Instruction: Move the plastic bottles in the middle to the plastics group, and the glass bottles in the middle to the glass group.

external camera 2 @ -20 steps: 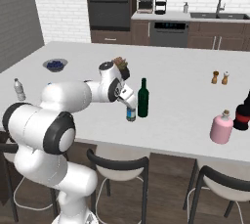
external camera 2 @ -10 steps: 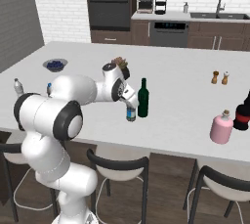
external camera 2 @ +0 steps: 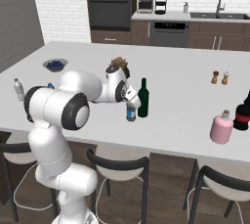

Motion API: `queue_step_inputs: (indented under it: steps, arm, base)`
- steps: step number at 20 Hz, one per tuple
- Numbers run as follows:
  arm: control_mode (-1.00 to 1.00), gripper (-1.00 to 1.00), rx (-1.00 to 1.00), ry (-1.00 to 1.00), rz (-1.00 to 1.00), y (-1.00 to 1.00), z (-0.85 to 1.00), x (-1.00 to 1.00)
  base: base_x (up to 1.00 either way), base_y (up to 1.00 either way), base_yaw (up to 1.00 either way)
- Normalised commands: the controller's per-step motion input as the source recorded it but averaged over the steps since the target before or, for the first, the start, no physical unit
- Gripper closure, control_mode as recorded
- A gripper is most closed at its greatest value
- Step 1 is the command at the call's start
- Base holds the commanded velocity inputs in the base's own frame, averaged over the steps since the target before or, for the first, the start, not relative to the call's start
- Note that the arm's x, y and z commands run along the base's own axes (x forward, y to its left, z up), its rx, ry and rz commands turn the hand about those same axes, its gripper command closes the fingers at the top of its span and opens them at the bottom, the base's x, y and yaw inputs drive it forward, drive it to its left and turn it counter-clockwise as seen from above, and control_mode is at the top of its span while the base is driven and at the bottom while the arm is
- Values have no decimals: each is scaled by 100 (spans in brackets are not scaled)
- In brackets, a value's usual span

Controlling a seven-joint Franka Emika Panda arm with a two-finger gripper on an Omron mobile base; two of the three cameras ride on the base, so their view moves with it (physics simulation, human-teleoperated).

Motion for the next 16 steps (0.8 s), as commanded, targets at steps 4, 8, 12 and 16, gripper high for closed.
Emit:
queue_step_inputs:
  steps: [4, 8, 12, 16]
  arm:
    - [-100, -100, 0, 0, 0, -4, -12, 26]
    - [-100, -100, 0, 0, 0, -10, -12, 20]
    - [-100, -100, 0, 0, 0, -3, -15, 6]
    - [-100, -100, 0, 0, 0, 0, -15, 3]
  base:
    - [0, 0, 0]
    - [0, 0, 0]
    - [0, 0, 0]
    - [0, 0, 0]
